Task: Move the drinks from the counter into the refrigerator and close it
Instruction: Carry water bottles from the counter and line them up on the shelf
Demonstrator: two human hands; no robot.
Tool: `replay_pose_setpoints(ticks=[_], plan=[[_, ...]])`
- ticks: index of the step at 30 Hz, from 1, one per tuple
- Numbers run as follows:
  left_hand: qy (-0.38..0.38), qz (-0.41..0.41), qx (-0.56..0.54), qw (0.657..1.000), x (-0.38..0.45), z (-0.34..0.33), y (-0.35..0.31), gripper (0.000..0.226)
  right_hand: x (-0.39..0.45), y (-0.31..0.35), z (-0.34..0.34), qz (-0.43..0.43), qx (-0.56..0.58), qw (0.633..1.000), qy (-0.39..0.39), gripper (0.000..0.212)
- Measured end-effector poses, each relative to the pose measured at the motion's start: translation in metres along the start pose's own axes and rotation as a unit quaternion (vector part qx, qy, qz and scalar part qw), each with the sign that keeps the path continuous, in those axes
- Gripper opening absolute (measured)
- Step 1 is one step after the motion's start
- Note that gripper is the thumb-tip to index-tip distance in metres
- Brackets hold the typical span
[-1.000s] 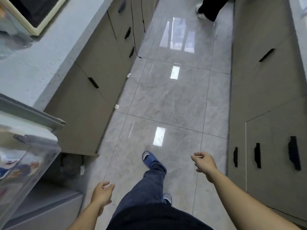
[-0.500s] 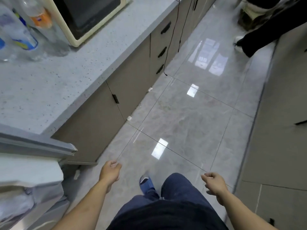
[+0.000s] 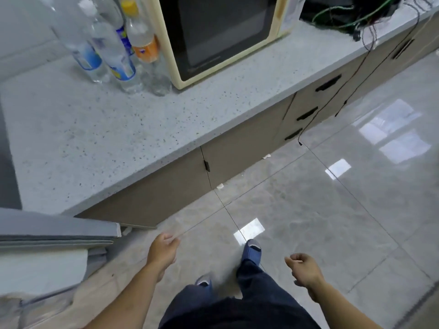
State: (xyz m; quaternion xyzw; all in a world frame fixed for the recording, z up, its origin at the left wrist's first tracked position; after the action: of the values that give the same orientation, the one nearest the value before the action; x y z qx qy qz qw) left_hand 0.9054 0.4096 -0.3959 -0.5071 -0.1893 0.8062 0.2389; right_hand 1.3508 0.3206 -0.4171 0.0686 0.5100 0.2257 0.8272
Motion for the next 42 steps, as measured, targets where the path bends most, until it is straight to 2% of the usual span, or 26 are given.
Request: replay_pose_setpoints(ticks=[6,13,16,20,25,28,35,39,42], plan=[[-0.057,0.013,-0.085,0.995,-0.010,0.004,-0.014,0.027,0.034,0.156,0.013,0.128,-0.075,0.988,0.039,0.014],[-0.094,-0.004,-0.155,0.983,-0.014,0.008,-0.050,0.021,-0.005,0.308,-0.027,0.277,-0.079,0.954,0.086,0.016],[-0.092,-0.053,-0.193,0.975,-0.008,0.020,-0.093,0.011,-0.036,0.365,-0.055,0.334,-0.063,0.934,0.113,0.017],[-0.075,-0.158,-0.243,0.954,0.003,0.057,-0.181,0.017,-0.080,0.449,-0.083,0.445,-0.054,0.886,0.120,0.016],[-0.152,-0.238,-0.278,0.918,0.016,0.120,-0.273,0.016,-0.123,0.556,-0.108,0.555,-0.063,0.825,0.086,0.024],[-0.189,-0.253,-0.303,0.899,0.024,0.146,-0.304,0.017,-0.143,0.603,-0.122,0.592,-0.047,0.801,0.071,0.032],[-0.293,-0.266,-0.364,0.843,0.039,0.205,-0.391,0.020,-0.201,0.695,-0.149,0.680,-0.030,0.731,0.045,0.069],[-0.329,-0.280,-0.341,0.835,0.047,0.245,-0.454,0.038,-0.227,0.743,-0.150,0.688,0.008,0.725,0.039,0.070],[-0.318,-0.302,-0.294,0.849,0.058,0.272,-0.499,0.051,-0.232,0.775,-0.154,0.674,-0.003,0.737,0.049,0.064]])
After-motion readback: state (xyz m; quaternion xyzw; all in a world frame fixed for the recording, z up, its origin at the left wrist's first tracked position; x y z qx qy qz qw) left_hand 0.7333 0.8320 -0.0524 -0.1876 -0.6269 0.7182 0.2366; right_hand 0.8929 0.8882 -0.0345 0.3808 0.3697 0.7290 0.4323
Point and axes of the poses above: each hand's wrist, its own x-axis towards the middle knuckle, its own z-axis out of the back of the hand, y = z × x, the point moved 9 cm from there along x, towards the middle knuckle, and after that the axes turned 7 degrees about -x, right-handed, at the moved point
